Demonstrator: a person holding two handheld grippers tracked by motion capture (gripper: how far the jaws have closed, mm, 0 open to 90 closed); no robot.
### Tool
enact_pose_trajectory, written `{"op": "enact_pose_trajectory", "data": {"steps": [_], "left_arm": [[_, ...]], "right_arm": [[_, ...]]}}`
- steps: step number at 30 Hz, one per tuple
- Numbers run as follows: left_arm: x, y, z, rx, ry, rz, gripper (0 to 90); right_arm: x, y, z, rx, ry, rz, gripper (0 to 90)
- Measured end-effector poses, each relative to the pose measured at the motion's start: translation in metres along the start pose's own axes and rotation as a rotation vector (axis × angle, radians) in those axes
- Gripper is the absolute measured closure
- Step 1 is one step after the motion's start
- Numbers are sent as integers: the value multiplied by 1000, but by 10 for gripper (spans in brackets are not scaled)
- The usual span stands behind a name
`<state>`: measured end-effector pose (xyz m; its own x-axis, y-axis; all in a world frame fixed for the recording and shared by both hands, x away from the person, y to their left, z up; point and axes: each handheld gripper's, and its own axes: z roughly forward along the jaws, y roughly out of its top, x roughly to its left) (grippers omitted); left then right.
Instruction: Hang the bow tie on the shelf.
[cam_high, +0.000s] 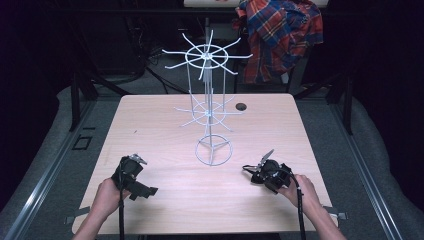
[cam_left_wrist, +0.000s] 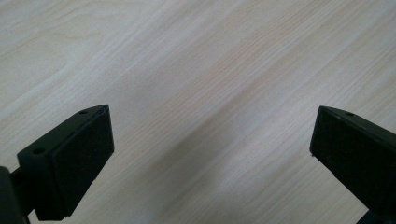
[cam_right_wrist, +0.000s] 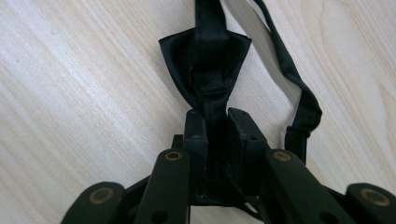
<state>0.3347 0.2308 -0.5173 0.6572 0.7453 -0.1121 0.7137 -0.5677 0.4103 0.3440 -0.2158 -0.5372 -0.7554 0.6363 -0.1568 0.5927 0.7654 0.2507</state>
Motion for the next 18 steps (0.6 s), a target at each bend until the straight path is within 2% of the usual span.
{"op": "enact_pose_trajectory", "data": {"steps": [4, 5, 6, 7, 8, 9, 10, 11, 14, 18], "left_arm": [[1, -1, -1, -1, -2, 4, 0], [1, 0, -1, -1, -2, 5, 0], [1, 0, -1, 0, -1, 3, 0], [1, 0, -1, 1, -2, 4, 0], [1, 0, -1, 0, -4, 5, 0], [0, 0, 0, -1, -3, 6, 0], [0, 0, 0, -1, -3, 6, 0], [0, 0, -1, -2, -2, 9, 0], [0, 0, -1, -1, -2, 11, 0], [1, 0, -1, 0, -4, 11, 0]], "right_arm": [[-4, -1, -3, -25, 23, 34, 840], [-6, -2, -6, -40, 38, 49, 889], [-6, -2, -7, -75, 62, 82, 887], [-7, -1, -9, -46, 62, 60, 885], [-6, -1, -8, -54, 55, 60, 884], [-5, 0, -7, -37, 48, 47, 882], [-5, 0, -7, -37, 48, 47, 882], [-1, -1, -4, -66, 53, 68, 884], [-4, 0, -7, -38, 57, 44, 887], [-5, -2, -6, -59, 83, 70, 892]]}}
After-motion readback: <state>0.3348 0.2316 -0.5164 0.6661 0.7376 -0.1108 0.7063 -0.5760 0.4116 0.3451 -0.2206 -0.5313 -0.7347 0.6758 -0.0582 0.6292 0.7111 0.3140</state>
